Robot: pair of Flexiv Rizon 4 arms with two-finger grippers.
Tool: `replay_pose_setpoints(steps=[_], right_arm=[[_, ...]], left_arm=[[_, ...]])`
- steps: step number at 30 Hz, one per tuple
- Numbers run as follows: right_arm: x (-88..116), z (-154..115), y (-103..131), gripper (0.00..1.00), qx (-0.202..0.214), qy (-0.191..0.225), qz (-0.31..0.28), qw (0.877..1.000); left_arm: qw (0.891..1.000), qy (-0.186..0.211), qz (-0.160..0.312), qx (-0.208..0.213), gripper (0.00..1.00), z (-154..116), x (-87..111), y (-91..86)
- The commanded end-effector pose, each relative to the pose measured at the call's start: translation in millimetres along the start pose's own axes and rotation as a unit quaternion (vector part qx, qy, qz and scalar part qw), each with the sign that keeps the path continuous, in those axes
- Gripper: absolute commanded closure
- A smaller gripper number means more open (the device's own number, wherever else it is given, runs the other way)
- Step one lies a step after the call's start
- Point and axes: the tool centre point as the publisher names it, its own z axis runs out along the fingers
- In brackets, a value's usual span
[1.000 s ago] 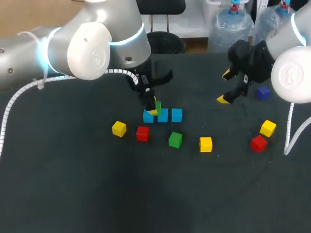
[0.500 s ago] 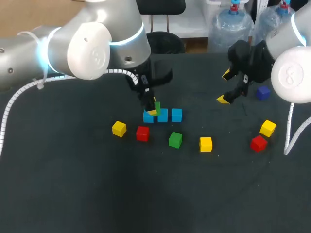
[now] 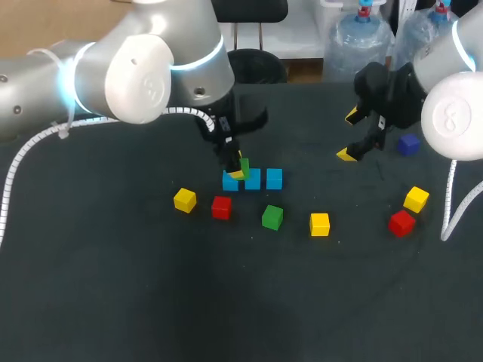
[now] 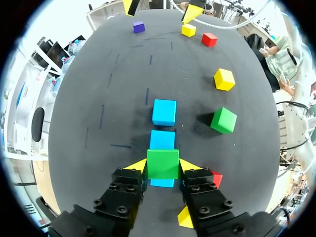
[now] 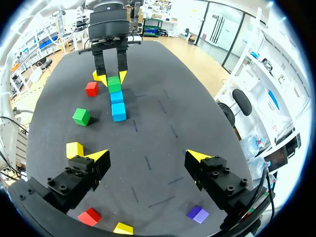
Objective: Place the blue cubes, place green cubes on the blue cubes, place the yellow cubes on the green cubes, then place the red cubes on the yellow cubes, and place purple cube on the red cubes.
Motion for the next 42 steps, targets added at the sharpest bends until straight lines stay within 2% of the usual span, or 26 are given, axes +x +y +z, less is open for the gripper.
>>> replay_pose_setpoints(steps=[1, 12, 19, 20, 42], right_arm=[[0.3, 0.6, -1.0, 0.0, -0.001, -0.001, 0.0, 1.0], [0.3, 0.6, -1.0, 0.0, -0.001, -0.001, 0.0, 1.0], [0.3, 0.6, -1.0, 0.0, -0.001, -0.001, 0.0, 1.0], [0.3, 0.6, -1.0, 0.0, -0.001, -0.001, 0.0, 1.0], [0.3, 0.6, -1.0, 0.0, -0.001, -0.001, 0.0, 1.0]], left_arm=[[1.0, 0.002, 0.001, 0.003, 1.0, 0.1, -0.4, 3.0], [1.0, 0.002, 0.0, 0.002, 0.96, -0.4, 0.4, 2.5], [1.0, 0.002, -0.001, 0.002, 0.85, -0.7, 0.4, 2.5], [1.0, 0.002, -0.001, 0.002, 0.8, -0.7, 0.4, 2.5], [1.0, 0.001, -0.001, 0.004, 0.6, -0.8, 1.0, 2.7]])
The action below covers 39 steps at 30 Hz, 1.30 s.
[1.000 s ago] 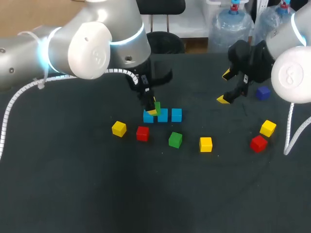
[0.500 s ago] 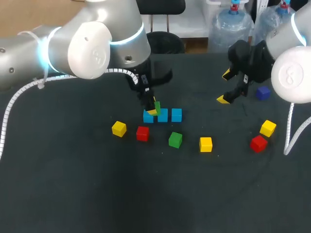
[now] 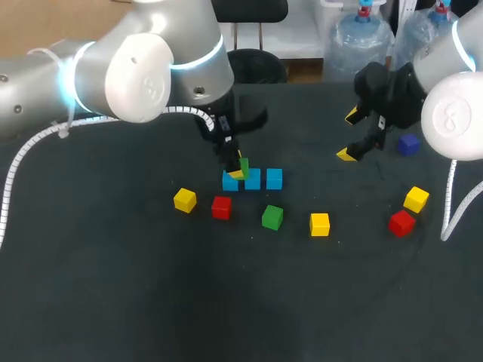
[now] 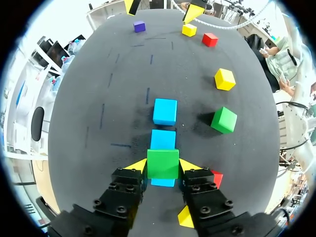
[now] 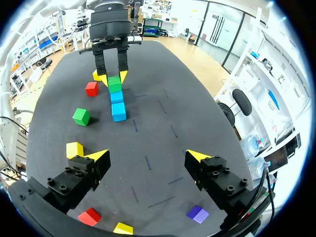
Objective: Place the blue cubes, place green cubes on the blue cubes, place the yellow cubes on the green cubes, then place the red cubes on the yellow cubes, and place purple cube on the red cubes.
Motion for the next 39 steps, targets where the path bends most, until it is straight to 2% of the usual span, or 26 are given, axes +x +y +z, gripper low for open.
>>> replay_pose_setpoints(steps=[1, 10, 13, 15, 17, 18, 27, 32, 39], right_arm=[[0, 1, -1, 0.0, -0.001, -0.001, 0.0, 1.0], [0, 1, -1, 0.0, -0.001, -0.001, 0.0, 1.0], [0, 1, -1, 0.0, -0.001, -0.001, 0.0, 1.0], [0, 1, -1, 0.0, -0.001, -0.001, 0.0, 1.0], [0, 1, -1, 0.0, -0.001, -0.001, 0.0, 1.0], [0, 1, -1, 0.0, -0.001, -0.001, 0.0, 1.0], [0, 1, -1, 0.0, -0.001, -0.001, 0.0, 1.0], [0, 1, -1, 0.0, -0.001, -0.001, 0.0, 1.0], [0, 1, -1, 0.0, -0.001, -0.001, 0.0, 1.0]], left_arm=[[1.0, 0.001, 0.001, 0.002, 0.59, -1, 0.1, 1.9], [1.0, 0.0, 0.0, 0.002, 0.57, -1, 0.3, 1.9], [1.0, 0.0, 0.0, 0.002, 0.52, -2, 0.0, 1.9], [1.0, -0.001, 0.001, 0.001, 0.39, -4, -0.5, 2.0], [1.0, -0.001, 0.002, 0.0, 0.16, -6, -1.4, 2.1], [1.0, -0.002, 0.002, -0.001, 0.01, -7, -2.0, 2.0], [1.0, -0.005, 0.003, -0.008, 0.0, -18, -4.9, -1.8], [1.0, -0.012, 0.002, -0.013, 0.0, -25, -3.7, -9.4], [0.999, -0.026, 0.027, -0.017, 0.0, -32, 0.5, -22.6]])
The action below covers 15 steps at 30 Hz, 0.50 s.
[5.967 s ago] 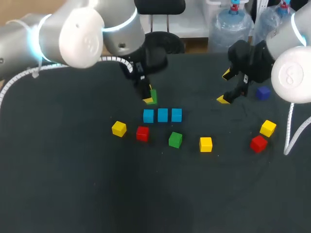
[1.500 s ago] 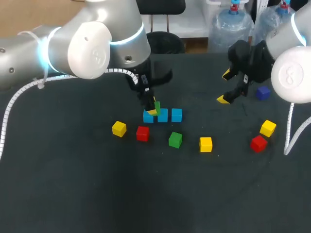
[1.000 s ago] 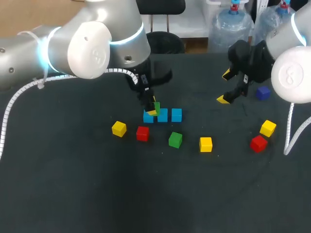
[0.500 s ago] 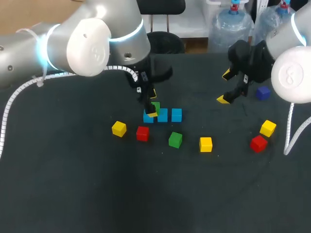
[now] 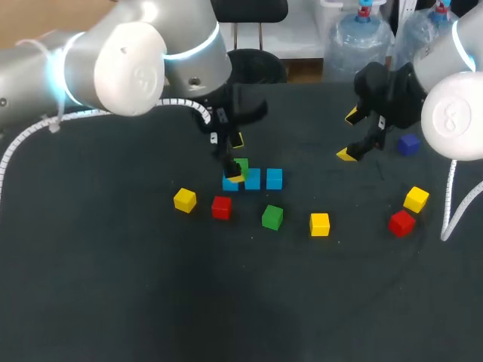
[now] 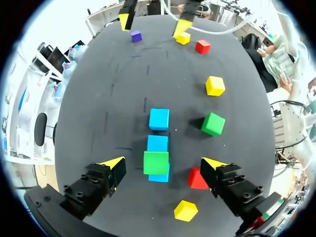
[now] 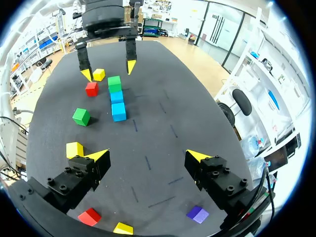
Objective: Place the blue cubes, place green cubes on the blue cubes, place the yellow cubes on the green cubes, then place the red cubes on the yellow cubes, and place purple cube on the red cubes.
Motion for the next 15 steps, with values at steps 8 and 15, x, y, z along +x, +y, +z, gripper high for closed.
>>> replay_pose_setpoints(steps=[8, 15], right_arm=[[0, 1, -1, 0.0, -0.001, -0.001, 0.0, 1.0], [0, 1, -1, 0.0, -0.001, -0.001, 0.0, 1.0]], left_arm=[[0.999, -0.044, -0.014, -0.025, 0.0, -16, 22.2, -27.4], [0.997, -0.062, -0.037, -0.039, 0.0, -22, 36.6, -43.0]])
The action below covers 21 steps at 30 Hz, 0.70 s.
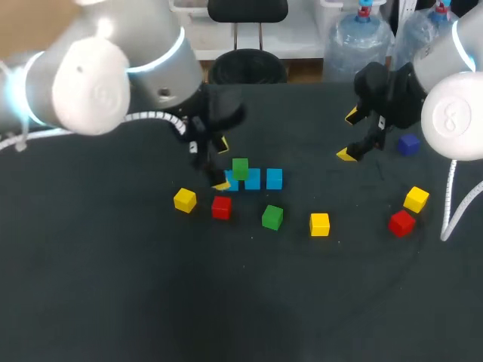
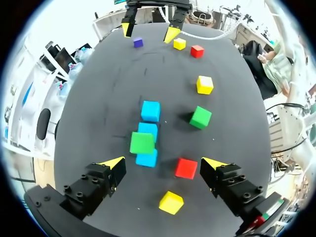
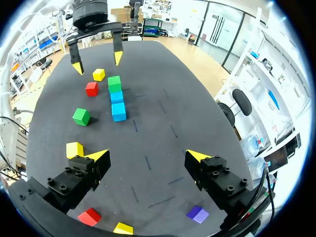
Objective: Place the blue cubes, place green cubes on the blue cubes, place the yellow cubes on the green cubes, then place the red cubes on the yellow cubes, and place purple cube on the red cubes.
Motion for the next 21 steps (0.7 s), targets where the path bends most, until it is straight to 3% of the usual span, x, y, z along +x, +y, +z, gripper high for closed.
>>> replay_pose_setpoints(steps=[1, 10, 21], right_arm=[[0, 1, -1, 0.0, -0.001, -0.001, 0.0, 1.0], [0, 1, -1, 0.0, -0.001, -0.001, 0.0, 1.0], [0, 1, -1, 0.0, -0.001, -0.001, 0.0, 1.0]], left_arm=[[0.999, -0.029, -0.006, -0.025, 0.0, -9, 15.5, -16.3], [0.998, -0.026, -0.031, -0.051, 0.0, -21, 29.9, -30.0], [0.989, -0.056, -0.095, -0.103, 0.0, -41, 49.8, -50.5]])
